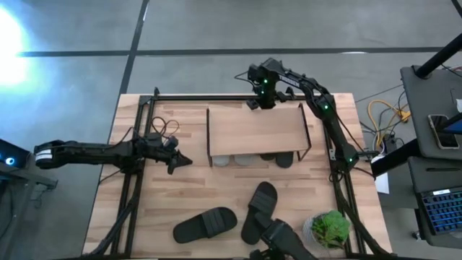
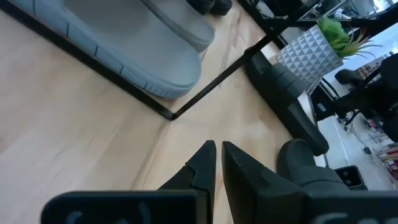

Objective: Pick and place slides into the shelf
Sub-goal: Adjust the slippers under the shelf

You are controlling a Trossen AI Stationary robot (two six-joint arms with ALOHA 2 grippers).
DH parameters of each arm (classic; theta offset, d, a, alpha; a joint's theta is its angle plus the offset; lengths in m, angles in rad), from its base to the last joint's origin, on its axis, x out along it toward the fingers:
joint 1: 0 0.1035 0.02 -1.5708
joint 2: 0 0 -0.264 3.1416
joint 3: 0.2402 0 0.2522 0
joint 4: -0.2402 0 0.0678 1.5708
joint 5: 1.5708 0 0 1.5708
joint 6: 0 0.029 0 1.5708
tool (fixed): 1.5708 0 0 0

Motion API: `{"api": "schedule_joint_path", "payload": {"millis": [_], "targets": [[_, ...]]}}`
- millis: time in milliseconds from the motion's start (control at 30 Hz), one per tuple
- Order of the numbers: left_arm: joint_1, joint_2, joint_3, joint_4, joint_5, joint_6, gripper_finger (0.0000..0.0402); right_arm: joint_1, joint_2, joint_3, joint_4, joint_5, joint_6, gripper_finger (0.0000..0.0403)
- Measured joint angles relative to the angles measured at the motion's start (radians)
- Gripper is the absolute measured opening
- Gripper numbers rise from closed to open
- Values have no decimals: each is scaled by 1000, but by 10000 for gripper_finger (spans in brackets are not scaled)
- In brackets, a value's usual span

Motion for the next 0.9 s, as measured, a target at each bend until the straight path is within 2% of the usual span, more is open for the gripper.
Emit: {"api": "schedule_joint_path", "payload": {"millis": [133,200,500,900], "targets": [[0,-3,8,3,0,0,12,-11,-34,24,50,130,0,13],[0,-3,10,3,0,0,12,-32,-37,45,59,157,4,13],[0,-3,10,6,-32,1,12,-118,21,48,120,127,65,13],[0,-3,10,4,-61,1,12,-78,61,35,169,98,56,13]]}}
